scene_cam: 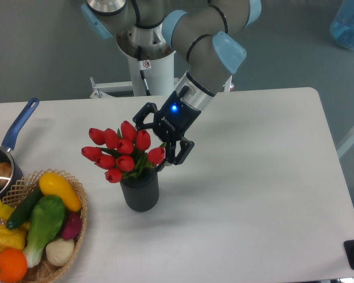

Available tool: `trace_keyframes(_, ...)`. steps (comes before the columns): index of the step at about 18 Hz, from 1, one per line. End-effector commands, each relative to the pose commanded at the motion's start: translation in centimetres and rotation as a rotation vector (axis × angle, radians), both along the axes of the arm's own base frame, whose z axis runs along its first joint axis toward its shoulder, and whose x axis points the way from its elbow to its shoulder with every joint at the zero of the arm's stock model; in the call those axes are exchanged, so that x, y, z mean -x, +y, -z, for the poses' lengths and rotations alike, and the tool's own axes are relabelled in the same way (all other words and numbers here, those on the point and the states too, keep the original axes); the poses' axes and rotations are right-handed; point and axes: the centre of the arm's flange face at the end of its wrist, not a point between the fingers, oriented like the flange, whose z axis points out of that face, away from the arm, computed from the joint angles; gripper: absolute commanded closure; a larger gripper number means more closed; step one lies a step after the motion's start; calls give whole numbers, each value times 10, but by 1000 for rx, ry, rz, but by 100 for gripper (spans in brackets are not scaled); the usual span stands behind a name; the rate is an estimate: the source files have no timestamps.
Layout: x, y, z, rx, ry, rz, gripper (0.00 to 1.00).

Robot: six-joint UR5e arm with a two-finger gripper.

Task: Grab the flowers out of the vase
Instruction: 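Position the gripper fingers around the tulip stems below the blooms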

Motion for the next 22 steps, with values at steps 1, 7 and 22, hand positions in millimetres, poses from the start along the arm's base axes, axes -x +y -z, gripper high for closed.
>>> trace_keyframes(1, -3, 3, 1, -2, -5, 8, 0)
trace_keyframes(7, -8, 6, 3, -44, -48, 16, 0)
trace_keyframes(22, -6, 8, 6, -71, -83, 15, 8)
